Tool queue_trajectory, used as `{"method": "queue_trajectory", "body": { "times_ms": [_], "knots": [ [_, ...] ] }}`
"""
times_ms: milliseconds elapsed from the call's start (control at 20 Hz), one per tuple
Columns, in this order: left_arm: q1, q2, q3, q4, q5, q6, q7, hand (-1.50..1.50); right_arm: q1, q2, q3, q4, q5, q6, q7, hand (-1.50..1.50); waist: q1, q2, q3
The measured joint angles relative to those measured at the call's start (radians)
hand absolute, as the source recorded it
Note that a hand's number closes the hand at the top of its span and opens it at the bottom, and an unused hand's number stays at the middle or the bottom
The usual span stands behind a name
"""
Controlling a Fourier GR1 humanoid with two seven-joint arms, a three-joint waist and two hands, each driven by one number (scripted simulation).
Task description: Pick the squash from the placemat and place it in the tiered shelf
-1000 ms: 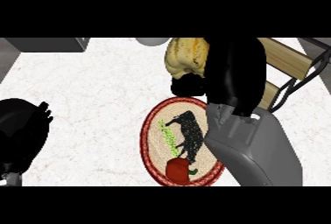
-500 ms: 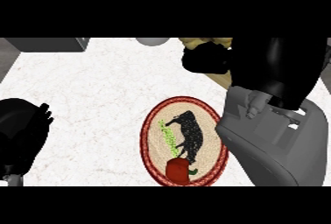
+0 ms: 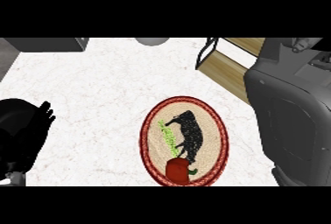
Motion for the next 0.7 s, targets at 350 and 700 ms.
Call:
{"method": "queue_trajectory", "body": {
  "times_ms": [350,700],
  "knots": [
    [-0.005,0.003,0.004,-0.013,-0.006,-0.010,0.017,0.00,-0.057,-0.054,-0.100,0.096,0.051,0.062,-0.053,1.50,0.006,0.003,0.001],
    [-0.012,-0.019,-0.001,-0.030,-0.026,0.002,0.032,0.00,-0.041,-0.111,-0.169,0.192,0.085,0.074,-0.108,1.50,0.010,0.006,0.001]
  ]
}}
